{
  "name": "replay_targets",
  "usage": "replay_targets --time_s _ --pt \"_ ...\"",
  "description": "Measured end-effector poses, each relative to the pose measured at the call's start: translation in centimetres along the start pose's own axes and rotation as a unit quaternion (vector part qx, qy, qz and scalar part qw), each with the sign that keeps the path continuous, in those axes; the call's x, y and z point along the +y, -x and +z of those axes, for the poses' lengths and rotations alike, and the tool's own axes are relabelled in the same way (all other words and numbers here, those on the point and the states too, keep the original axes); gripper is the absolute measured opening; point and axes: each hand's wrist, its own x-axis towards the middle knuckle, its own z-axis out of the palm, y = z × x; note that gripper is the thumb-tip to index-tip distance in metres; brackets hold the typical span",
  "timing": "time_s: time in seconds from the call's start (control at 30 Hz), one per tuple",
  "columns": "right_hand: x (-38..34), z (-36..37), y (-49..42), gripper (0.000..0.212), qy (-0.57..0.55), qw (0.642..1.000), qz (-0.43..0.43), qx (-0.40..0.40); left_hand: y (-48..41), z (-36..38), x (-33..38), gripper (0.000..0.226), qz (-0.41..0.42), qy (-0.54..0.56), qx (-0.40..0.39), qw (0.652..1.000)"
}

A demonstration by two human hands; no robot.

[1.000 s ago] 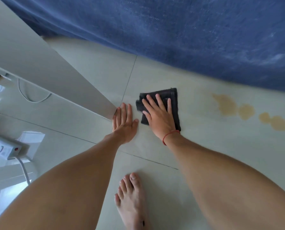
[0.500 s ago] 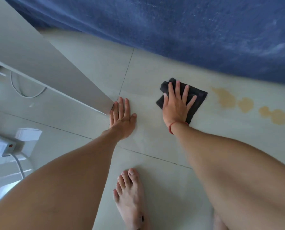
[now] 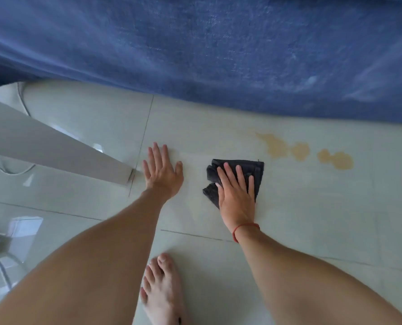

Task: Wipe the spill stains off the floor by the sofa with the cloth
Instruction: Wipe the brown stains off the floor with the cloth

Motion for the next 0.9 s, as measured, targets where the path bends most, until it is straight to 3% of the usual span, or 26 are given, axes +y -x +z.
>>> replay_targets --time_s 0.1,0.23,0.37,0.43,0.57,0.73,0.8,0.9 --pt "4.7 -1.4 0.5 0.043 -0.014 0.997 0.078 0.013 -0.4 0.9 2.9 0.066 0.067 -0.01 -0.032 0.997" --pt "9.3 -3.4 -1.9 0.046 0.007 0.993 0.117 0.019 -0.5 2.4 4.1 0.065 0.038 0.001 -0.082 0.996" --pt "7.9 -3.8 -7.7 0.048 -0.031 0.982 0.183 0.046 -0.9 2.3 4.2 0.066 0.031 0.003 -0.104 0.994" --pt "5.3 -3.4 -10.0 0.048 -0.047 0.985 0.162 0.046 -1.1 2.4 4.2 0.065 0.029 0.002 -0.107 0.994" --pt "0.6 -2.1 -10.2 0.047 -0.036 0.998 0.04 0.024 -1.3 2.6 4.1 0.065 0.021 0.007 -0.113 0.993" --pt "2.3 -1.2 -5.0 0.047 0.009 0.996 -0.091 -0.005 -1.2 2.4 4.3 0.063 0.007 0.007 -0.116 0.993" --pt "4.9 -1.5 -3.2 0.047 0.027 0.994 -0.106 -0.015 -1.0 2.4 4.7 0.062 0.003 0.011 -0.1 0.995" --pt "8.9 -2.5 -1.1 0.049 0.037 0.998 -0.047 -0.002 -0.5 2.8 6.2 0.062 -0.004 0.043 -0.059 0.997"
